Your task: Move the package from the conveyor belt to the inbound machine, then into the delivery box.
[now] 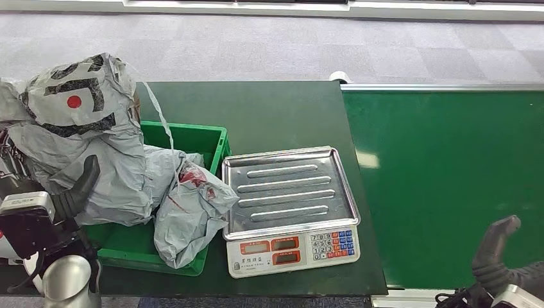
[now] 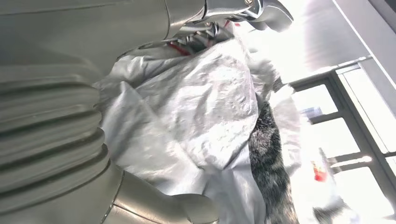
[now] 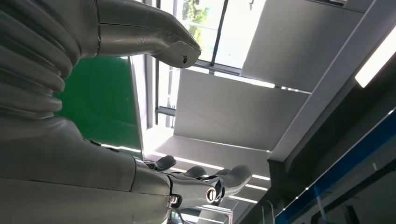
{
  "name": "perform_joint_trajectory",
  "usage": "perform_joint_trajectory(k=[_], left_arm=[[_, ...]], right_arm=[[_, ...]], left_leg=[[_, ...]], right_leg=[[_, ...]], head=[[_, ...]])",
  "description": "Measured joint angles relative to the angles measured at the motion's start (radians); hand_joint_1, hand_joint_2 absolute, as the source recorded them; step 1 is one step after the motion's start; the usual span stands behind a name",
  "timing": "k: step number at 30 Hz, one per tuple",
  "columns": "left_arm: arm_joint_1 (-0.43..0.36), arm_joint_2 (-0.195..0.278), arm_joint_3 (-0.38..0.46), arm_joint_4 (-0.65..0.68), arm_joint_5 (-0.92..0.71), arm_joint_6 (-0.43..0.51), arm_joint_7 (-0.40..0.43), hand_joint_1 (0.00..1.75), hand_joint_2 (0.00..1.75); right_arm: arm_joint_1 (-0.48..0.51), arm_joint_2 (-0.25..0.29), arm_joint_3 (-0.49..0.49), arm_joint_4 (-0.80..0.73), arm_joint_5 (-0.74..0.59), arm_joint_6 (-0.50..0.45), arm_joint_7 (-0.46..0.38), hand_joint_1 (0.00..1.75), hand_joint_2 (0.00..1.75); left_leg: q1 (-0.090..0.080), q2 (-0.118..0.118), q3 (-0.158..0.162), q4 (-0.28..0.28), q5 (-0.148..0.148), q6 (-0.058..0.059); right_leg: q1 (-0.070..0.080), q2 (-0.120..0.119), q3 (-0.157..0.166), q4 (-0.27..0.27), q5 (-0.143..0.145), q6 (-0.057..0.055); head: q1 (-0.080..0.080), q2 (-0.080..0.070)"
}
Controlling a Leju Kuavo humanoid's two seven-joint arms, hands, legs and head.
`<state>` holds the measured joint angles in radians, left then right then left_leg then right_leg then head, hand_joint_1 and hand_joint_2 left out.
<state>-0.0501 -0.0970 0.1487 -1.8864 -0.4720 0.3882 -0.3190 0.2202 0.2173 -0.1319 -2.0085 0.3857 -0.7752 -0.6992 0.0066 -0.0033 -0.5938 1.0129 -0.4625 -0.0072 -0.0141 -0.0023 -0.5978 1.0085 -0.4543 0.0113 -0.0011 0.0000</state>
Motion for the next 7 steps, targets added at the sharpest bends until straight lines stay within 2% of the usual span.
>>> perform_joint_trajectory(k=[7], left_arm=[[0.005,-0.003,0.014,-0.001,-0.012,-0.002,0.017,0.0,1.75]], right_arm=[[-0.003,0.011,-0.005,0.0,0.003,0.0,0.0,0.0,1.75]], left_leg=[[0.0,0.0,0.0,0.0,0.0,0.0]], right_leg=[[0.0,0.0,0.0,0.0,0.0,0.0]], head=[[0.0,0.0]])
